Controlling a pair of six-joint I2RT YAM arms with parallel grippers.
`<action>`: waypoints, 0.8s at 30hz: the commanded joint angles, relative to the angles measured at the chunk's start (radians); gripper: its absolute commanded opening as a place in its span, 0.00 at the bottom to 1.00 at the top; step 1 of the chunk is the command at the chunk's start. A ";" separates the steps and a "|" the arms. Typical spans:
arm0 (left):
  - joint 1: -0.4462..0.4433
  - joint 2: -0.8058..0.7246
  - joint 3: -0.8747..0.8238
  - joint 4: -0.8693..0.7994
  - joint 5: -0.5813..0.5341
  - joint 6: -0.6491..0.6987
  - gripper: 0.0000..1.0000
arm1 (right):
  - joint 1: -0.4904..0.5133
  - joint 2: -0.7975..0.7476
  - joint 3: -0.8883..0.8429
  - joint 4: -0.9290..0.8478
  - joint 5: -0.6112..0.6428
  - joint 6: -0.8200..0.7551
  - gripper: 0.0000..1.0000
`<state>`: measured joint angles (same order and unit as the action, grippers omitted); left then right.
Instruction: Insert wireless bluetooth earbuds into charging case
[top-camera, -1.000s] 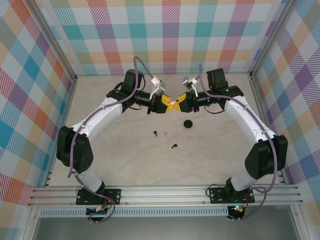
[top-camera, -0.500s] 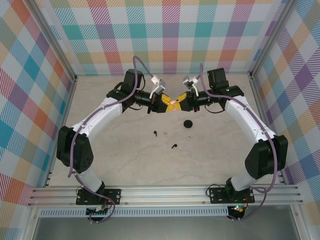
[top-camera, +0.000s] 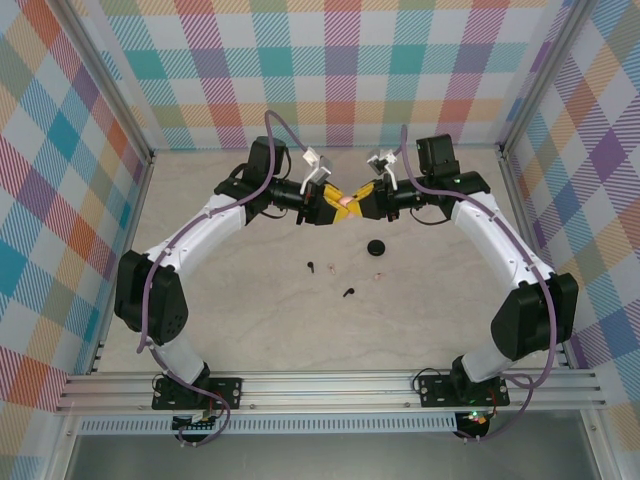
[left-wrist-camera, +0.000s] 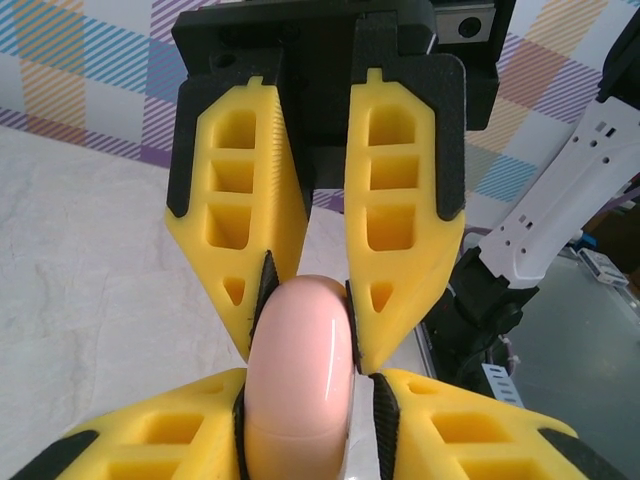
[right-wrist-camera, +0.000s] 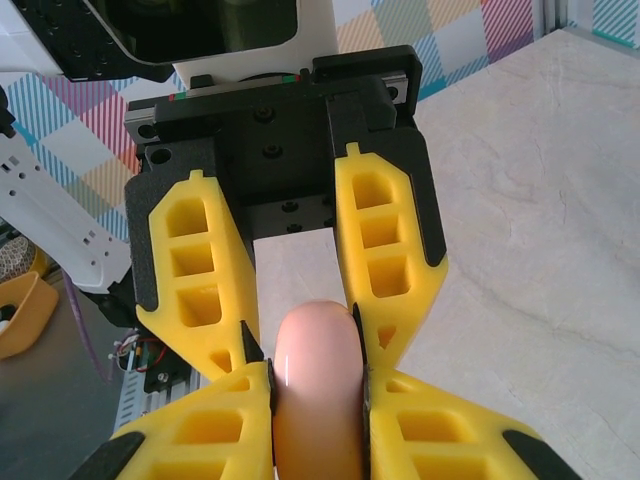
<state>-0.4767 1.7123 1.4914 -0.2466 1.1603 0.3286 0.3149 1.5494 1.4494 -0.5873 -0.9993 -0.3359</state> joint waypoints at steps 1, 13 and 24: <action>-0.014 0.010 0.040 0.041 0.065 -0.017 0.38 | 0.004 -0.023 0.002 0.030 0.006 0.002 0.13; -0.014 0.022 0.037 0.046 0.040 -0.030 0.41 | 0.003 -0.029 0.000 0.036 -0.037 0.001 0.13; -0.013 0.036 0.039 0.097 0.017 -0.090 0.32 | 0.003 -0.028 0.001 0.029 -0.046 -0.002 0.14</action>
<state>-0.4774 1.7302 1.4971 -0.1978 1.1679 0.2543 0.3077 1.5482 1.4494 -0.5652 -1.0039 -0.3290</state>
